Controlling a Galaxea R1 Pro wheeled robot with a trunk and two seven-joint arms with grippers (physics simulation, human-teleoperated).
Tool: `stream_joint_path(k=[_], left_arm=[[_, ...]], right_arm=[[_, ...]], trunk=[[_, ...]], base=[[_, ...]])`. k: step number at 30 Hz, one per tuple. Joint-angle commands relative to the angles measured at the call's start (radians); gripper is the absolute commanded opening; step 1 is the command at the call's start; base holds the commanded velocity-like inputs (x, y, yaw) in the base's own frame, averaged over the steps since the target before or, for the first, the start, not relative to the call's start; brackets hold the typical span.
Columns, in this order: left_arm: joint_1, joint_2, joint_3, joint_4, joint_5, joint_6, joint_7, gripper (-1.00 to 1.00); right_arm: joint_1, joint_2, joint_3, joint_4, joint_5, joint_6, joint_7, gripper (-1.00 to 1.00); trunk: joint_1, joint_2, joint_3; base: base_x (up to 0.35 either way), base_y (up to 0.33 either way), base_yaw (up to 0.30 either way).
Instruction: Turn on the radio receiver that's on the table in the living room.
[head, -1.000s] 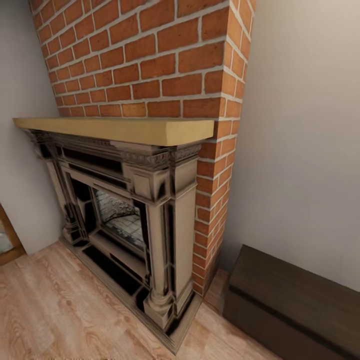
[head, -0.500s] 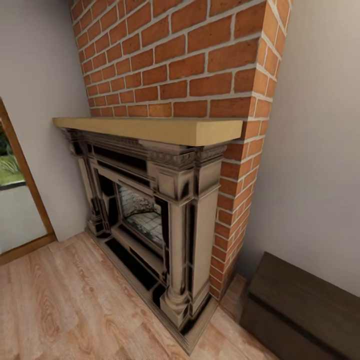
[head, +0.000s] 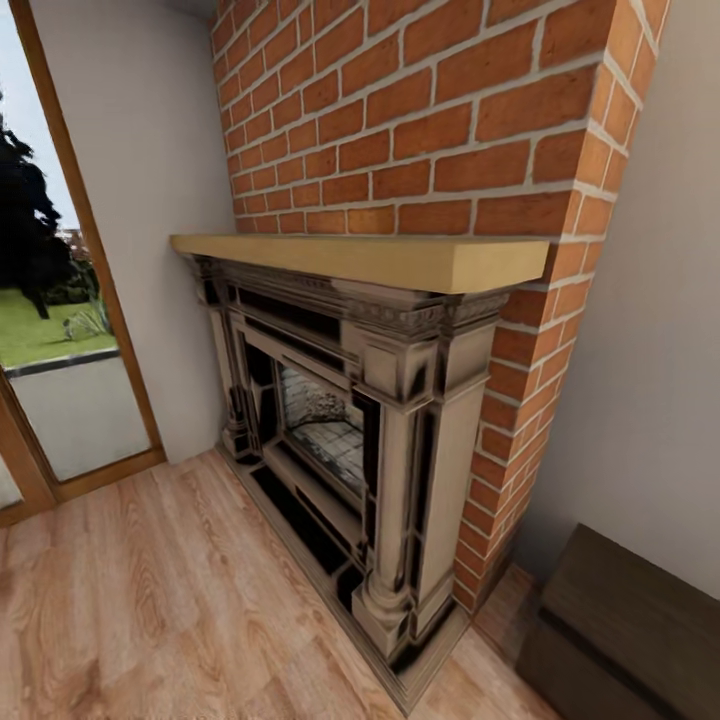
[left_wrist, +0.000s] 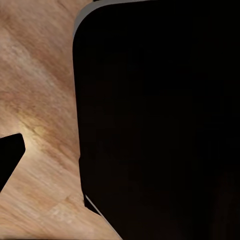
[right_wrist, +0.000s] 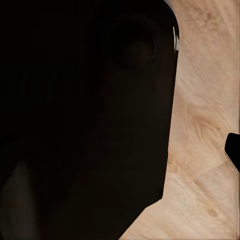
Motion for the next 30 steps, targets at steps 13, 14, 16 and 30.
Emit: stream_joint_path(k=[13,14,16,30], left_arm=[[0.000,0.000,-0.001,0.000,0.000,0.000,0.000,1.00],[0.000,0.000,0.000,0.000,0.000,0.000,0.000,1.00],[0.000,0.000,-0.001,0.000,0.000,0.000,0.000,1.00],[0.000,0.000,0.000,0.000,0.000,0.000,0.000,1.00]], right_arm=[[0.000,0.000,0.000,0.000,0.000,0.000,0.000,1.00],[0.000,0.000,0.000,0.000,0.000,0.000,0.000,1.00],[0.000,0.000,0.000,0.000,0.000,0.000,0.000,1.00],[-0.001,0.000,0.000,0.000,0.000,0.000,0.000,1.00]], trunk=[[0.000,0.000,0.000],[0.000,0.000,0.000],[0.000,0.000,0.000],[0.000,0.000,0.000]], base=[[0.000,0.000,0.274],[0.000,0.000,0.274],[0.000,0.000,0.274],[0.000,0.000,0.274]])
